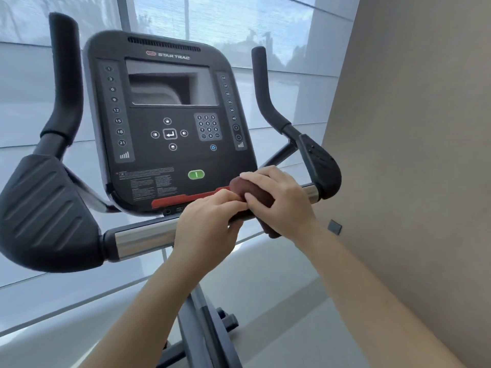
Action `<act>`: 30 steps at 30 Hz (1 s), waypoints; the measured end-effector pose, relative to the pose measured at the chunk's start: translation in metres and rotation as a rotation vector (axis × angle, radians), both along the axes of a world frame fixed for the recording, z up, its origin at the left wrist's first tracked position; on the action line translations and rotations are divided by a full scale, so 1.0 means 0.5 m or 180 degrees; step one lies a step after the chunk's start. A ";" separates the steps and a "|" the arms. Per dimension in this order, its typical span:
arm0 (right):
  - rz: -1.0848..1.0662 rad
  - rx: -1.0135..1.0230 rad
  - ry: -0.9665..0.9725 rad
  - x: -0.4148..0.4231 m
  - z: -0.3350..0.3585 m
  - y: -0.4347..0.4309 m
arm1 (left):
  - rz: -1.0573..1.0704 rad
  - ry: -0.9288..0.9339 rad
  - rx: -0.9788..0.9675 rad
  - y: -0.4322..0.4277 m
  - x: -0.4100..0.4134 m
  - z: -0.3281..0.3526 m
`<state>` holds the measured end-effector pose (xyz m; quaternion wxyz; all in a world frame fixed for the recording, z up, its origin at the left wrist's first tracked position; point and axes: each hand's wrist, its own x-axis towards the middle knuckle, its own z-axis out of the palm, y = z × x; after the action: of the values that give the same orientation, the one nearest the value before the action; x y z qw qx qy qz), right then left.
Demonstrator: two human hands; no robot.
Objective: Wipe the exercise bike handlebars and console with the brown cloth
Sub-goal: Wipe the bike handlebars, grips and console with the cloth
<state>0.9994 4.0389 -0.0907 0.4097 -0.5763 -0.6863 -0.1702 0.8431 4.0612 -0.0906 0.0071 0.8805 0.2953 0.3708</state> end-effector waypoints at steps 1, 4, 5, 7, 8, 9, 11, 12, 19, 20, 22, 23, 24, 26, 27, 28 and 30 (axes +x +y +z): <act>-0.0018 -0.0013 0.0024 0.011 0.008 -0.004 | -0.0042 -0.0003 -0.0012 0.003 -0.003 0.004; -0.0422 -0.0070 0.0195 0.098 0.026 -0.025 | -0.0110 0.0021 -0.0040 0.003 0.004 0.010; -0.0611 -0.0130 0.0243 0.131 0.031 -0.033 | -0.0127 0.0002 -0.0038 0.000 0.010 0.010; -0.0867 -0.0138 0.0271 0.174 0.028 -0.048 | -0.0199 -0.0064 -0.0029 -0.008 0.022 0.008; -0.0966 -0.0016 0.0262 0.177 0.021 -0.051 | -0.0224 -0.0110 -0.0019 -0.011 0.026 0.008; -0.1067 0.0192 0.0265 0.168 0.010 -0.050 | -0.0227 -0.0150 -0.0007 -0.014 0.028 0.008; -0.1138 0.0798 0.0383 0.119 -0.021 -0.039 | -0.0220 -0.0200 0.0039 -0.015 0.026 0.015; -0.1113 0.1139 0.0426 0.086 -0.039 -0.029 | -0.0234 -0.0211 0.0072 -0.015 0.024 0.020; -0.0932 0.2673 0.0232 0.097 -0.082 0.014 | -0.0147 -0.0185 -0.0120 -0.014 0.029 0.052; -0.1050 0.2796 0.0355 0.123 -0.082 0.012 | -0.0092 -0.0202 -0.0095 -0.014 0.031 0.051; -0.1253 0.3009 0.0745 0.147 -0.085 0.019 | 0.0020 -0.0226 0.0003 -0.016 0.031 0.045; -0.1281 0.3123 0.0931 0.141 -0.087 0.028 | 0.0095 -0.0251 0.0047 -0.016 0.031 0.042; -0.1250 0.3208 0.1087 0.122 -0.092 0.041 | 0.0182 -0.0286 0.0078 -0.014 0.030 0.040; -0.1010 0.3246 0.1252 0.055 -0.109 0.066 | 0.0346 -0.0363 0.0073 -0.010 0.030 0.037; -0.0834 0.3214 0.1232 0.018 -0.119 0.075 | 0.0396 -0.0403 0.0075 -0.007 0.031 0.035; -0.0673 0.3161 0.1166 -0.013 -0.128 0.082 | 0.0419 -0.0436 0.0087 -0.004 0.033 0.033; -0.0518 0.3116 0.0952 -0.033 -0.139 0.093 | 0.0398 -0.0446 0.0083 0.003 0.039 0.030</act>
<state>0.9829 4.0853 -0.1600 0.7103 -0.3867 -0.4133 -0.4185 0.8625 4.0626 -0.0754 -0.0069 0.8323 0.3436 0.4350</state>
